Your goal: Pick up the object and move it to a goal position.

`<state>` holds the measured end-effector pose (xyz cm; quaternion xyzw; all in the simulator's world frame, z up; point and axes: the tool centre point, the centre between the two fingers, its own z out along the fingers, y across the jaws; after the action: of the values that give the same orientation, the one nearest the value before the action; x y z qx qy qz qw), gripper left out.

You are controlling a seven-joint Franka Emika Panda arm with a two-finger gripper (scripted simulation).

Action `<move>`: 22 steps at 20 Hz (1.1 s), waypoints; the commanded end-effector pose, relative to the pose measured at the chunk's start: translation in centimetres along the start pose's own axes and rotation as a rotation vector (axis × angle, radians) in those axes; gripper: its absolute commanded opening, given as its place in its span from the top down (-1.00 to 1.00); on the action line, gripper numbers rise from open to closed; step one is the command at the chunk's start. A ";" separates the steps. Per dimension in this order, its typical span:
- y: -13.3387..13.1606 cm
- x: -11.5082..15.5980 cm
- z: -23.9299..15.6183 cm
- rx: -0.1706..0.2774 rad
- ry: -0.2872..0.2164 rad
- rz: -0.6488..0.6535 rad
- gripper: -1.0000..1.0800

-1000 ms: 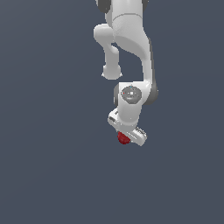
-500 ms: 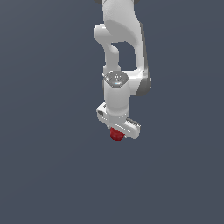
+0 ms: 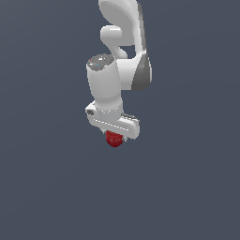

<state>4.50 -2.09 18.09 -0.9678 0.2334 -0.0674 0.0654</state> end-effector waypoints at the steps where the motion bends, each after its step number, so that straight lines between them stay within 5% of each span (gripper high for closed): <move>1: 0.6 0.9 -1.7 0.021 0.012 -0.033 1.00; 22: 6.7 9.2 -14.8 0.196 0.083 -0.307 1.00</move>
<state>6.97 -12.79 31.26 -0.9781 0.0897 -0.1322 0.1335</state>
